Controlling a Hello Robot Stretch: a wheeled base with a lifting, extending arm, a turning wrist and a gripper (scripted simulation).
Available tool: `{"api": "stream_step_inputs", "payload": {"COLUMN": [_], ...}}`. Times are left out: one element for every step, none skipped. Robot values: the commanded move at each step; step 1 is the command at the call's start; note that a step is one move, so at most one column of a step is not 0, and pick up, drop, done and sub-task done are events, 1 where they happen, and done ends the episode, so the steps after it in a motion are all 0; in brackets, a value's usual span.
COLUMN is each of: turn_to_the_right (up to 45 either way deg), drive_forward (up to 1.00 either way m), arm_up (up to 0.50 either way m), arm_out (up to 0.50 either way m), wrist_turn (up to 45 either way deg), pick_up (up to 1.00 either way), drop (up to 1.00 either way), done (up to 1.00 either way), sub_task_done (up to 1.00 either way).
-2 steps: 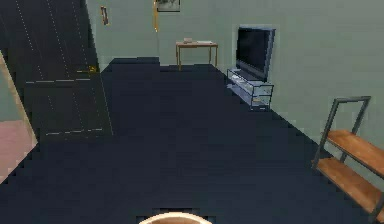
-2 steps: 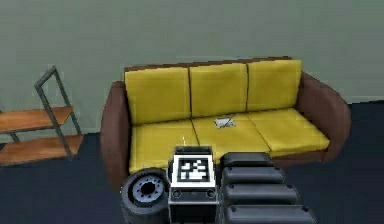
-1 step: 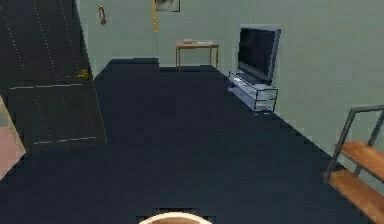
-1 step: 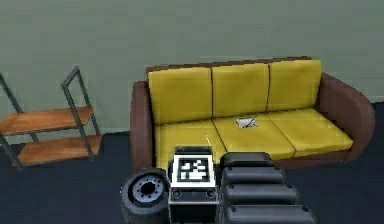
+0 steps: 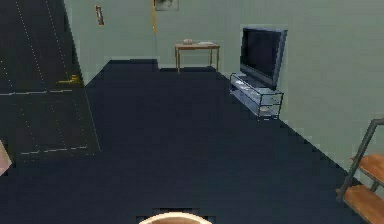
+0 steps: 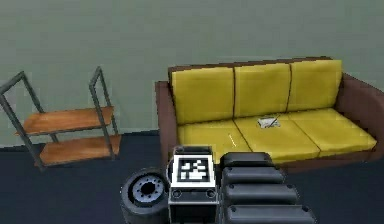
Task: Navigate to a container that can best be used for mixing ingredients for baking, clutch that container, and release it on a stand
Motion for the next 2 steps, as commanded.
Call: {"api": "stream_step_inputs", "payload": {"turn_to_the_right": [6.0, 0.0], "drive_forward": [0.00, 1.00], "arm_up": [0.00, 0.00], "arm_out": [0.00, 0.00], "wrist_turn": [0.0, 0.0], "pick_up": [0.00, 0.00], "drop": [0.00, 0.00], "done": [0.00, 0.00], "sub_task_done": [0.00, 0.00]}}
